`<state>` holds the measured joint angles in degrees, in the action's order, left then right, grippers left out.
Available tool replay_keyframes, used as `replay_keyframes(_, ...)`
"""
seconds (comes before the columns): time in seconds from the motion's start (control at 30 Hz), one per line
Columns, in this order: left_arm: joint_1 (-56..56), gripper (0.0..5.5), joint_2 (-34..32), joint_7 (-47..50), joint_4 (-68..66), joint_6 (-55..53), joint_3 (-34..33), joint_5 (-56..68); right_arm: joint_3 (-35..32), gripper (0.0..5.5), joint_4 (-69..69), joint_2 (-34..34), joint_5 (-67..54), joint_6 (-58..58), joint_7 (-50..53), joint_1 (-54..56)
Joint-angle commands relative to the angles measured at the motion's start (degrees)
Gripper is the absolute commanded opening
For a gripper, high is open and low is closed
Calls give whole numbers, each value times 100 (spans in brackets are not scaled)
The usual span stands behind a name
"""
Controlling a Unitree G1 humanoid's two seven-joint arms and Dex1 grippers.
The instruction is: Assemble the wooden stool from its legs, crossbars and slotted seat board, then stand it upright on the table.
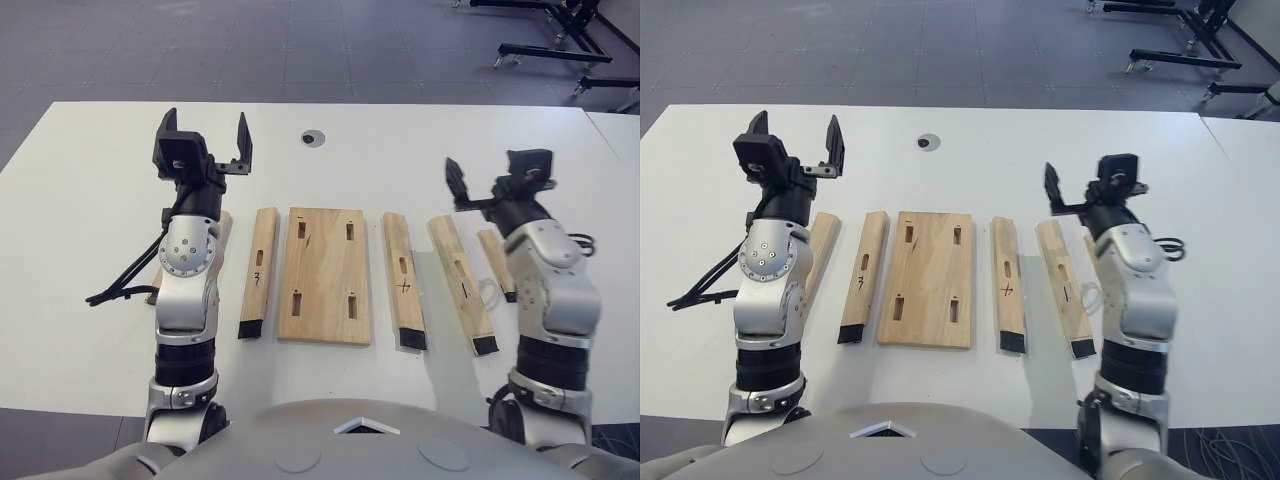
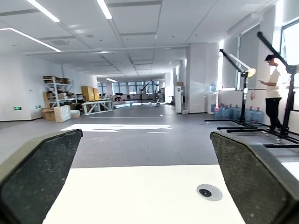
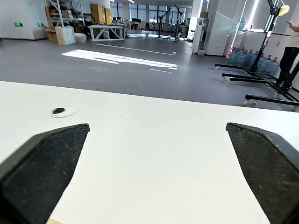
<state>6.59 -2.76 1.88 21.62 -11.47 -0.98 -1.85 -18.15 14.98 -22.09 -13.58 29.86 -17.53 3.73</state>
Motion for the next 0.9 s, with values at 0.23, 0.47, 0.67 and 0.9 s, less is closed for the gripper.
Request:
replay_keyframes(0.23,-203,502,208,235,241,-77,97,-187,-454,540,-619,-334,-257,-117,-654,-1250)
replay_keyframes(0.47,-290,502,303,339,278,-20,136,-214,-538,540,-745,-585,-270,6,-867,-1703)
replay_keyframes(0.67,-392,503,421,456,408,17,141,-286,-401,470,-212,-815,-431,858,-1024,-2080)
replay_keyframes(0.9,-397,503,471,475,487,-5,162,-268,-597,331,-374,-912,-492,1473,-794,-1919)
